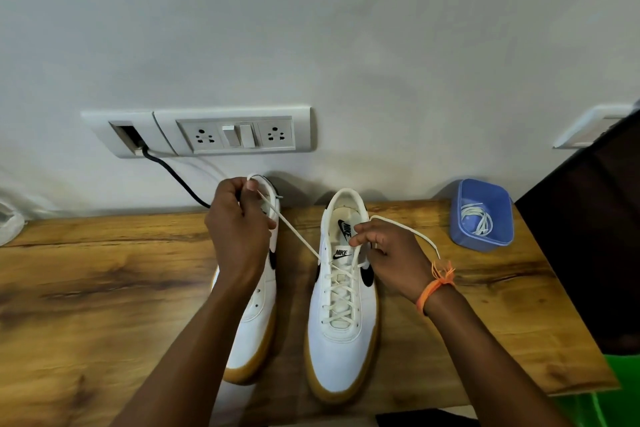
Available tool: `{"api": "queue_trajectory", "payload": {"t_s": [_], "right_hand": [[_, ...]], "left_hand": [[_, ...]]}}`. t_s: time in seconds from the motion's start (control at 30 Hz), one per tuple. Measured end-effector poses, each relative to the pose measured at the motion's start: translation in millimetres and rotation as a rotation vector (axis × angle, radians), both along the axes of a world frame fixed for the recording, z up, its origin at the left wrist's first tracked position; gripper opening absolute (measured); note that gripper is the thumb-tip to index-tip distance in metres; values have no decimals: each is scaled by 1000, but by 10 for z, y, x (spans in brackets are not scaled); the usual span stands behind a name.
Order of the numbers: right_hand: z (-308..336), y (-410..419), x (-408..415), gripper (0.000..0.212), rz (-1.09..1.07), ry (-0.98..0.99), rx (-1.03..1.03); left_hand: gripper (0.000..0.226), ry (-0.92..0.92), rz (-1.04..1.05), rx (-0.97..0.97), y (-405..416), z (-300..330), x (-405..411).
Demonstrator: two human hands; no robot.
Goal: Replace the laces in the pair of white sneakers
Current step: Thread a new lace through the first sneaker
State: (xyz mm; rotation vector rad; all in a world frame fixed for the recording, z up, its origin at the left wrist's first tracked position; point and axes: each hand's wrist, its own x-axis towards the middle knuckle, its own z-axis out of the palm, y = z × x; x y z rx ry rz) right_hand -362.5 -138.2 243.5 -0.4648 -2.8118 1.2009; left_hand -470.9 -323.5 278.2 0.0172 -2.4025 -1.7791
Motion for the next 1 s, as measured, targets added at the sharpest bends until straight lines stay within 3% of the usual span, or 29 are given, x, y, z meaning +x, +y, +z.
{"api": "queue_trajectory", "payload": {"t_s": [0.17,0.27,0.37,0.5,0.63,0.7,0.77,0.87,1.0], "right_hand": [[15,-1,7,31,4,-17,7],[5,-19,10,34,-5,11,-6],[10,-30,16,52,-71,9,-13],[-30,24,36,56,23,-221,76],[-58,112,64,27,35,-323,-28],[-7,187,58,9,1,-269,20],[68,267,67,11,-26,-187,70],[178,344,118,10,-24,-116,75],[368,367,131,16,-71,6,-298]], "left_hand": [[22,-99,-34,160,10,-19,-50],[28,-211,-148,98,20,-81,-19],[24,-210,-311,-128,71,-149,77],[22,-157,-591,-686,139,-253,223],[6,-199,-684,-1129,88,-313,381],[13,-168,-693,-1237,65,-318,427],[12,-133,-640,-1203,46,-296,430],[8,-75,-494,-996,57,-270,335],[9,-11,-410,-576,181,-277,261]]}}
